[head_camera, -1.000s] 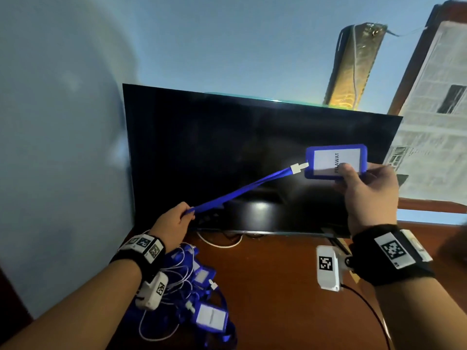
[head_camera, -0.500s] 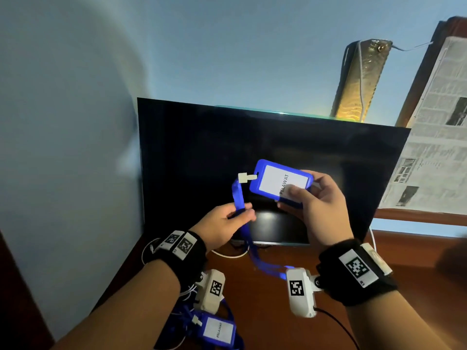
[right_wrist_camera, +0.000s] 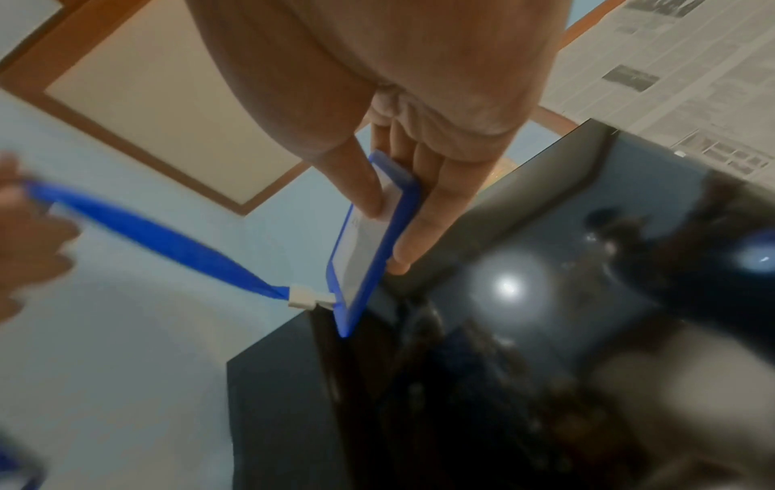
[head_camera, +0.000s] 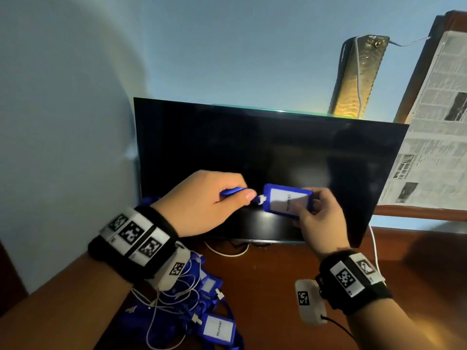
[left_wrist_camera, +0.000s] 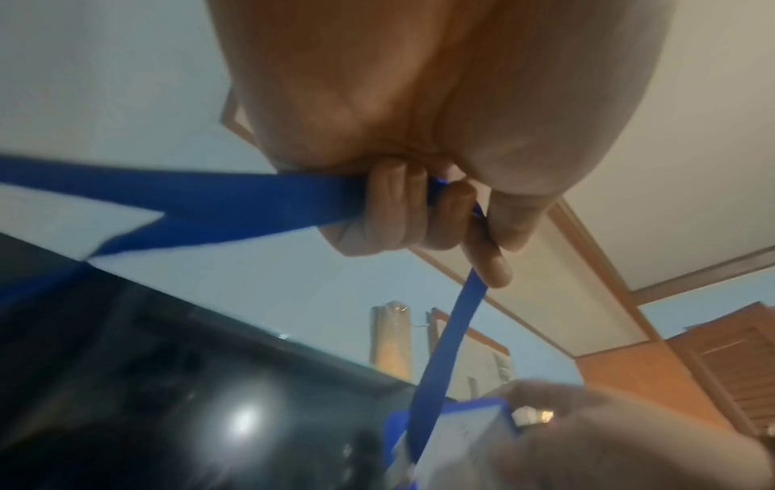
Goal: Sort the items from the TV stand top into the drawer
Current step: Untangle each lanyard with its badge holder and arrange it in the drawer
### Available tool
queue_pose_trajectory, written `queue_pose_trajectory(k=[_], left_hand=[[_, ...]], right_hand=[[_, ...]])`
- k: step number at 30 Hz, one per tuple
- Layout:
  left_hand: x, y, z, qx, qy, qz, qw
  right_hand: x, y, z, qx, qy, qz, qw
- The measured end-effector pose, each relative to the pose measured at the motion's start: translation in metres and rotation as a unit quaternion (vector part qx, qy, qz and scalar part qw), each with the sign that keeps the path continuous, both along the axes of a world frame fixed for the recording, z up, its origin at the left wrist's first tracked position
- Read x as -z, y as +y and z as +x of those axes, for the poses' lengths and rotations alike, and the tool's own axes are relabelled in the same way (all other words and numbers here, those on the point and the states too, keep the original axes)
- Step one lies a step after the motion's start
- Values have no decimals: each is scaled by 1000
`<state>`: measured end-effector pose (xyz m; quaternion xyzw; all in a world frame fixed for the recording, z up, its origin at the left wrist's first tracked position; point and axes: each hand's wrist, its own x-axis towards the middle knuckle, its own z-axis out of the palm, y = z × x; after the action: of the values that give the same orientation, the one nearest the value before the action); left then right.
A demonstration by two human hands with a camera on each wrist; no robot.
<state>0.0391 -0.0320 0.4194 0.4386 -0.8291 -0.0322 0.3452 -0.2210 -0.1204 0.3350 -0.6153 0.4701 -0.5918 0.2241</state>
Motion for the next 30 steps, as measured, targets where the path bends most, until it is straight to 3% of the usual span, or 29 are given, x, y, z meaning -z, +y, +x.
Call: queue_pose_trajectory(k=[5, 8, 11, 14, 16, 20, 25, 28, 30], left_hand=[[-29, -23, -20, 3, -63, 8, 998], [-29, -53, -9, -40, -64, 41, 996], [-8, -81, 15, -56, -38, 106, 992], [28, -94, 38, -35, 50, 242, 968], [53, -94, 47, -45, 68, 277, 957], [89, -77, 41, -83, 79, 266, 957], [119, -40, 9, -46, 133, 263, 955], [115, -7, -9, -17, 100, 211, 972], [101, 15, -17, -11, 71, 147, 987]], right_hand=[[18, 30, 44, -174, 76, 21, 982], [22, 46, 53, -283, 34, 35, 958], [15, 54, 46, -322, -4, 27, 946], [0, 58, 34, -324, -56, 13, 944], [-10, 59, 27, -320, -86, 7, 944], [-27, 60, 19, -319, -116, 1, 941], [-34, 55, 24, -304, -212, 7, 929], [-32, 48, 21, -234, -259, 12, 937], [-28, 42, 18, -162, -240, -1, 957]])
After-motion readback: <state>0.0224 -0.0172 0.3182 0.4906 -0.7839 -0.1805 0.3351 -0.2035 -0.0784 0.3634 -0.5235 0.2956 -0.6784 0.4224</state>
